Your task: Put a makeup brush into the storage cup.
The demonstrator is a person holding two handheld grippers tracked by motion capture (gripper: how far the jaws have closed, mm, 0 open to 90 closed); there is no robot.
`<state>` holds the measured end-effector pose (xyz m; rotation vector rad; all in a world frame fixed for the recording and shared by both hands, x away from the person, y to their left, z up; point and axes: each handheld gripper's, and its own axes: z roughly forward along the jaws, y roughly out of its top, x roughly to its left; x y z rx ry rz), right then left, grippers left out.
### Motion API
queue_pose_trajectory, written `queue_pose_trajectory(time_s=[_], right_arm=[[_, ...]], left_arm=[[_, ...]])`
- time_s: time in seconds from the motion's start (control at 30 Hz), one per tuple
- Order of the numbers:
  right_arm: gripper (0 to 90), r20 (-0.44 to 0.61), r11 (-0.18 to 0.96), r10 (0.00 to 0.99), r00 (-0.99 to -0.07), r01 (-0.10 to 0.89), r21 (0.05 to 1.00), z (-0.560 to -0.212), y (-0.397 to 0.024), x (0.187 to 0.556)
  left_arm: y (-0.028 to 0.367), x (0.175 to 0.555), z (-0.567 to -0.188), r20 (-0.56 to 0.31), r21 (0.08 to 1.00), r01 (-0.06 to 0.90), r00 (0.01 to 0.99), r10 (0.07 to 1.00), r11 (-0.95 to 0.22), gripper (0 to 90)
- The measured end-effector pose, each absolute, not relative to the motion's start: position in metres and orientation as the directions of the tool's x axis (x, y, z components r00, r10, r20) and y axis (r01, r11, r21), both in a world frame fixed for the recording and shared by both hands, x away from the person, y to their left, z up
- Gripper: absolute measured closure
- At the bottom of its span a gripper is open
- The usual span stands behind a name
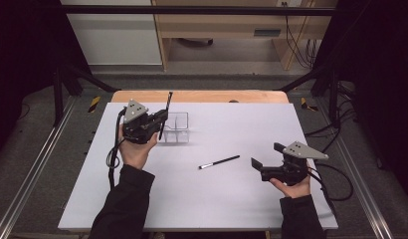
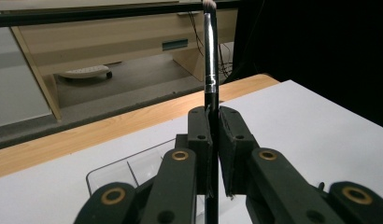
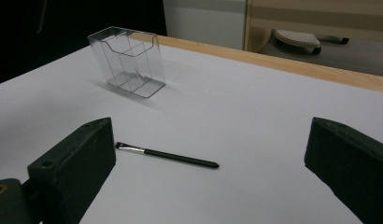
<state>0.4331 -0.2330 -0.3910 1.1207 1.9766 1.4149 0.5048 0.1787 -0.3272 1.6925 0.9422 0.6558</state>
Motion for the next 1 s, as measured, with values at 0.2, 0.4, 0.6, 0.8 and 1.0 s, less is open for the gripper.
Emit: queue_pose_trajectory(time_s=[0.2, 0.4, 0.6, 0.8, 1.0], right_arm=[[2.4, 0.087, 0.14, 0.823, -0.561, 0.349, 0.927, -0.391, -0.233, 0.433], [2.4, 0.087, 0.141, 0.822, -0.563, 0.349, 0.927, -0.392, -0.233, 0.434], [2.4, 0.087, 0.14, 0.823, -0.562, 0.348, 0.927, -0.391, -0.233, 0.434], [2.4, 0.086, 0.143, 0.822, -0.563, 0.349, 0.926, -0.392, -0.233, 0.434], [2.4, 0.088, 0.14, 0.822, -0.563, 0.348, 0.927, -0.391, -0.233, 0.434]], left_arm=[[0.178, 0.513, -0.323, -0.026, 0.953, 0.268, 0.535, 0.844, -0.14, 83.2], [0.177, 0.52, -0.324, -0.03, 0.953, 0.271, 0.529, 0.848, -0.135, 83.2], [0.177, 0.527, -0.324, -0.04, 0.953, 0.276, 0.529, 0.848, -0.127, 83.2], [0.175, 0.537, -0.325, -0.033, 0.952, 0.277, 0.521, 0.853, -0.133, 83.2], [0.172, 0.548, -0.326, -0.035, 0.95, 0.283, 0.514, 0.857, -0.131, 83.2]])
